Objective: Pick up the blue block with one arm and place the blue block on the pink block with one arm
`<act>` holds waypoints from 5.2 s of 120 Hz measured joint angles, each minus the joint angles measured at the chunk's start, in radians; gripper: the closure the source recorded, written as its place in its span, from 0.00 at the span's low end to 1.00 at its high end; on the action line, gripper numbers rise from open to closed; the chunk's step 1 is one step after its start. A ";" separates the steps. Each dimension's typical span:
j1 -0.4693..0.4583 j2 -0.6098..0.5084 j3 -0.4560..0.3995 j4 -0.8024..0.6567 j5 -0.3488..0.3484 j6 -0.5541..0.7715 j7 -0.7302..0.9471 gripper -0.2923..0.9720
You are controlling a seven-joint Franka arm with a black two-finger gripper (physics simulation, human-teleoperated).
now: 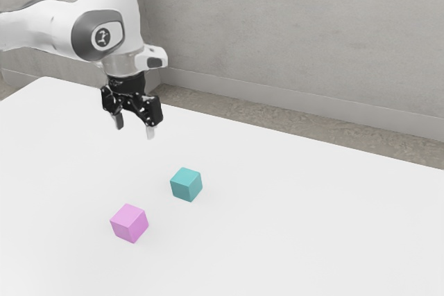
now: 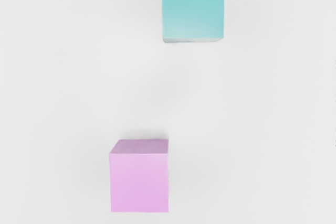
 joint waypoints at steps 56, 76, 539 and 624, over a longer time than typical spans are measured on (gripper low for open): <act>-0.003 0.134 -0.003 -0.065 -0.002 0.266 0.003 0.23; -0.014 0.195 -0.003 -0.058 -0.001 0.299 0.003 0.23; 0.062 -0.076 -0.009 -0.483 -0.002 0.443 0.047 0.48; 0.103 -0.120 -0.028 -0.528 0.037 0.445 0.050 0.38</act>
